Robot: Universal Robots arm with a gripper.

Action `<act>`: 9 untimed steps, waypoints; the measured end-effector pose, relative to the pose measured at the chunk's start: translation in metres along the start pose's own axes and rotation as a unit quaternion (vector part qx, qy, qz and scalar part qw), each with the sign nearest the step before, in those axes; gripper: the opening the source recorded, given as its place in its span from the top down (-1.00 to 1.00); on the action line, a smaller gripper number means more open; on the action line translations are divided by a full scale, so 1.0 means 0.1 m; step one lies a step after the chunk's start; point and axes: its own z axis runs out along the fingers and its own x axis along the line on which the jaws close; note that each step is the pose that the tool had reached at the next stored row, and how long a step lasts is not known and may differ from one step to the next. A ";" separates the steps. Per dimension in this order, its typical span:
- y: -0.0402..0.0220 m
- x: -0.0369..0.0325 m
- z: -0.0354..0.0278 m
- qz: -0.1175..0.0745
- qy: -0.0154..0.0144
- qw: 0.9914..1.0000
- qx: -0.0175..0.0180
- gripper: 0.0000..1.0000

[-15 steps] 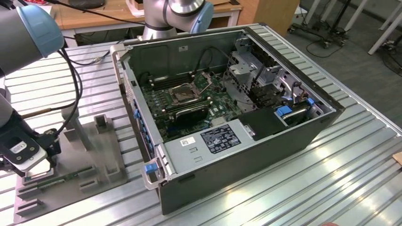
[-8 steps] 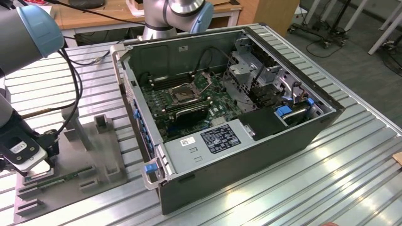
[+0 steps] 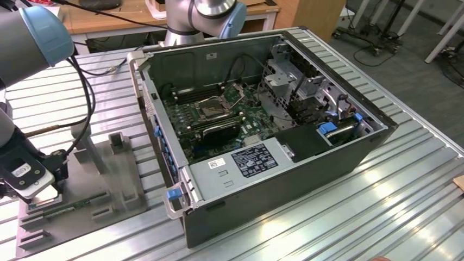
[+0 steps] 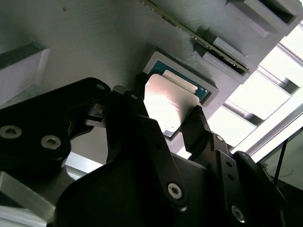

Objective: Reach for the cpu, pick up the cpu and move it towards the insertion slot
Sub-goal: 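Pick up the cpu and move it towards the insertion slot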

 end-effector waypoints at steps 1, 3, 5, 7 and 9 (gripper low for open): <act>0.000 0.000 0.000 0.000 0.000 1.000 0.000 -0.09; 0.000 0.000 0.001 0.000 0.000 1.000 0.000 -0.09; 0.000 0.000 0.003 0.000 0.000 1.000 0.000 -0.11; 0.000 0.000 0.003 0.000 0.000 1.000 0.000 -0.23; 0.000 0.000 0.003 0.000 0.000 1.000 0.000 -0.23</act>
